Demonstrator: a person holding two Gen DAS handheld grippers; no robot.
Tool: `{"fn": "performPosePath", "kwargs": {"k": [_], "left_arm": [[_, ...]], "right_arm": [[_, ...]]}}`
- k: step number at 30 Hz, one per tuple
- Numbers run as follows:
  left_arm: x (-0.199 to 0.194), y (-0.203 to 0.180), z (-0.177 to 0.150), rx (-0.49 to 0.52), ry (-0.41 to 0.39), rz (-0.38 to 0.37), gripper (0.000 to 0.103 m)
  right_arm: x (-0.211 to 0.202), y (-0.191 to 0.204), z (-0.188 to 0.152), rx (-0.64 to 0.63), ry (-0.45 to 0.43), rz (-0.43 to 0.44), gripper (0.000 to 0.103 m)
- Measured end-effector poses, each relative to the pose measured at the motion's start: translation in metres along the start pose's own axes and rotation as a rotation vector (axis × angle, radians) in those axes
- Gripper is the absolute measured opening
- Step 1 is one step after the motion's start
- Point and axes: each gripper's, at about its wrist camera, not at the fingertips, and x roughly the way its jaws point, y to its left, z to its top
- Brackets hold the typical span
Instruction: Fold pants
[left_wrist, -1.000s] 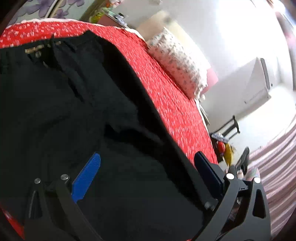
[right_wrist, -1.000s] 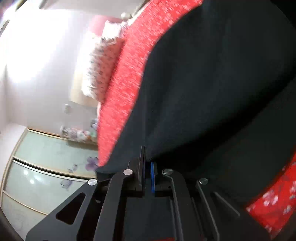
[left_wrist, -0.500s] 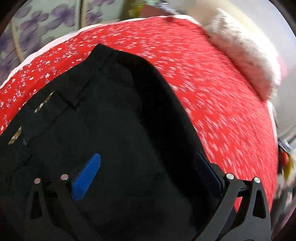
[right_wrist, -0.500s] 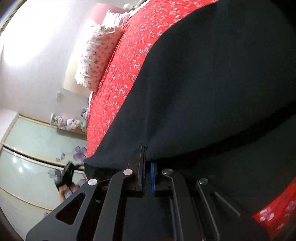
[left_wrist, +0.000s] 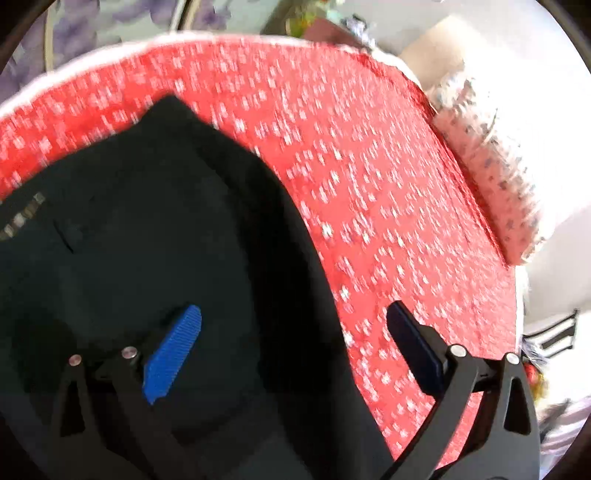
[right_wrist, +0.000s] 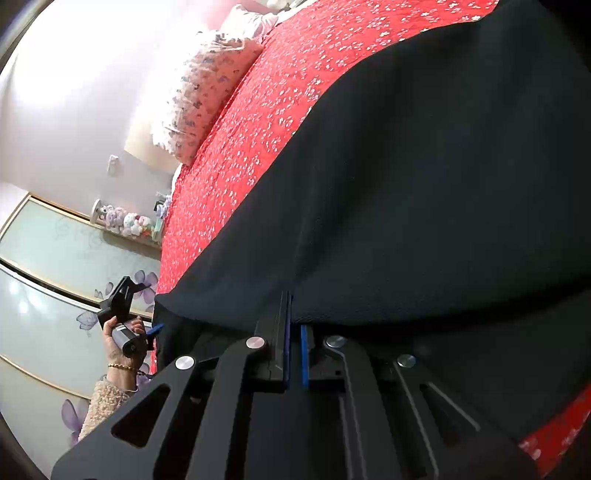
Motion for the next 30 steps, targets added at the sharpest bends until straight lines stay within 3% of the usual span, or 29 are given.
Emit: {"fn": "performPosePath", "kwargs": {"k": [3,4,6,8,9,10,11,20,24,30], "left_arm": [[0.006,-0.005,-0.002,0.065,-0.016,0.108,0.098],[0.013,-0.005,-0.004,0.078,-0.009,0.165,0.087],[0.02,-0.004,-0.004,0.09,0.013,0.191,0.077],[0.018,-0.003,-0.008,0.087,-0.007,0.167,0.064],[0.016,-0.004,-0.007,0.089,0.0,0.132,0.041],[0.013,-0.002,-0.009,0.089,0.022,0.031,0.009],[0.01,-0.001,-0.009,0.086,0.029,-0.003,0.007],[-0.061,0.018,-0.021,0.117,-0.08,-0.067,0.005],[-0.104,0.039,-0.036,0.126,-0.115,-0.124,0.005],[-0.179,0.096,-0.086,0.11,-0.184,-0.222,0.004]], "right_arm": [[0.002,0.004,0.0,-0.009,0.0,-0.014,0.004],[0.002,0.005,-0.001,-0.012,-0.001,-0.017,0.004],[0.003,0.007,0.0,-0.017,-0.003,-0.021,0.004],[0.004,0.011,-0.003,-0.019,-0.004,-0.022,0.004],[0.004,0.011,-0.003,-0.017,-0.004,-0.022,0.004],[0.004,0.011,-0.003,-0.016,-0.003,-0.02,0.004],[0.004,0.012,-0.003,-0.014,-0.003,-0.018,0.004],[-0.006,0.01,0.008,-0.022,-0.042,0.036,0.004],[-0.031,0.017,0.019,-0.065,-0.145,0.063,0.004],[-0.067,0.016,0.033,-0.083,-0.269,0.104,0.004]]}}
